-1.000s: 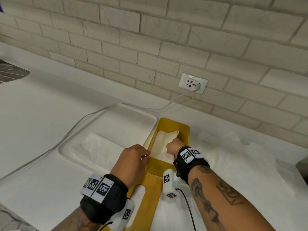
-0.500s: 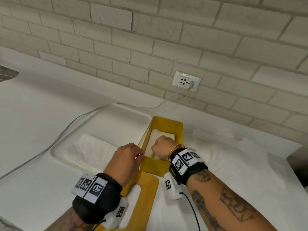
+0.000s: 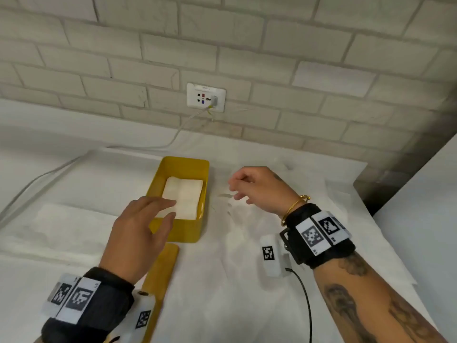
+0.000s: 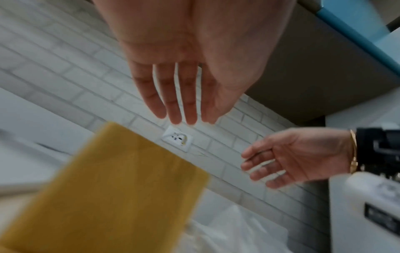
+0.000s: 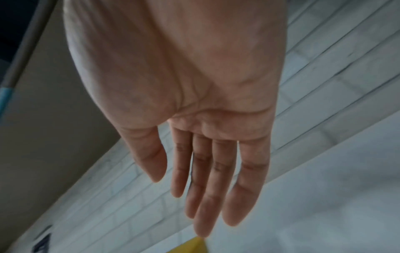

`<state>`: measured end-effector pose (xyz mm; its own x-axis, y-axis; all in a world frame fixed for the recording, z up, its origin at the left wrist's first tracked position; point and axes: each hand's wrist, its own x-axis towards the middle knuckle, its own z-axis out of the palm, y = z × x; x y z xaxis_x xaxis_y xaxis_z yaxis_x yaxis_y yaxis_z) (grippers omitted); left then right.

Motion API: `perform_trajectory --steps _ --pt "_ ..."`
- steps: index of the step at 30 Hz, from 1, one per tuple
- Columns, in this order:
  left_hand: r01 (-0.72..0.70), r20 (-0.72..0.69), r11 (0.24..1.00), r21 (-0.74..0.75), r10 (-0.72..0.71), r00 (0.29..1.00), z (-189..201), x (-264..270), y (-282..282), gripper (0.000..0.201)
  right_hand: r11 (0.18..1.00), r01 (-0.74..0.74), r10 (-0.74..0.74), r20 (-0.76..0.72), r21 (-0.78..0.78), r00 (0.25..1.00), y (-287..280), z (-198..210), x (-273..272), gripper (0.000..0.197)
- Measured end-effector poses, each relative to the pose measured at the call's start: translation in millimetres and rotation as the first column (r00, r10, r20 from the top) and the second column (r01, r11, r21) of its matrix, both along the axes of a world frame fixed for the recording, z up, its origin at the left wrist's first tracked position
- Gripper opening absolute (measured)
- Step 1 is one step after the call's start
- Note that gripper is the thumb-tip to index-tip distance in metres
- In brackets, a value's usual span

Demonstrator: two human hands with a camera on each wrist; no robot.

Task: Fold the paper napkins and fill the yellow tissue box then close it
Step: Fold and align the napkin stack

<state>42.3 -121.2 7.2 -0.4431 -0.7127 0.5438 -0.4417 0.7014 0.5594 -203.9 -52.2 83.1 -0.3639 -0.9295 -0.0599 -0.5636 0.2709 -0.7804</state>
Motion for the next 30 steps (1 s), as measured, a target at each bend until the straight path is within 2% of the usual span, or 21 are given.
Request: perform_trajectory --steps 3,6,8,12,14,16,19,22,25,27,28,30 --pt "0.179 -0.031 0.964 0.197 -0.177 0.984 0 -39 27 0.018 0.99 0.12 -0.121 0.022 0.07 0.992 51 -11 -48 0.013" --pt "0.239 0.085 0.875 0.422 -0.301 0.95 -14 -81 51 0.011 0.969 0.206 -0.214 0.048 0.137 0.976 105 -30 -87 0.011" --pt "0.196 0.168 0.844 0.498 -0.316 0.934 -24 -107 64 0.018 0.953 0.247 -0.259 0.049 0.177 0.965 137 -44 -106 0.009" --pt "0.049 0.264 0.822 0.567 -0.238 0.935 -30 -146 78 0.056 0.938 0.257 -0.28 0.074 0.232 0.957 179 -68 -127 0.007" --pt "-0.013 0.301 0.787 0.617 -0.221 0.928 -30 -160 80 0.066 0.943 0.256 -0.282 0.105 0.215 0.953 189 -74 -131 0.007" --pt "-0.064 0.349 0.781 0.621 -0.202 0.915 -29 -169 81 0.065 0.95 0.251 -0.276 0.123 0.186 0.953 194 -77 -132 0.007" --pt "-0.076 0.346 0.816 0.573 -0.157 0.925 -25 -176 80 0.048 0.967 0.206 -0.225 0.125 0.153 0.966 193 -77 -130 0.006" --pt "0.046 0.239 0.868 0.494 -0.187 0.953 -11 -179 79 0.028 0.985 0.155 -0.161 0.101 0.07 0.982 186 -71 -129 0.011" --pt "0.199 0.136 0.885 0.421 -0.278 0.951 13 -178 83 0.015 0.994 0.095 -0.091 0.069 -0.058 0.993 174 -55 -130 0.035" --pt "0.322 0.079 0.857 0.402 -0.382 0.921 33 -177 88 0.013 0.993 0.034 -0.029 0.044 -0.111 0.999 162 -42 -132 0.053" --pt "0.372 0.054 0.837 0.401 -0.427 0.902 42 -176 90 0.017 0.993 -0.005 0.015 0.079 -0.116 0.997 155 -38 -134 0.056" --pt "0.407 -0.001 0.809 0.425 -0.449 0.893 53 -176 90 0.018 0.991 -0.082 0.105 0.224 -0.11 0.969 143 -32 -137 0.045"
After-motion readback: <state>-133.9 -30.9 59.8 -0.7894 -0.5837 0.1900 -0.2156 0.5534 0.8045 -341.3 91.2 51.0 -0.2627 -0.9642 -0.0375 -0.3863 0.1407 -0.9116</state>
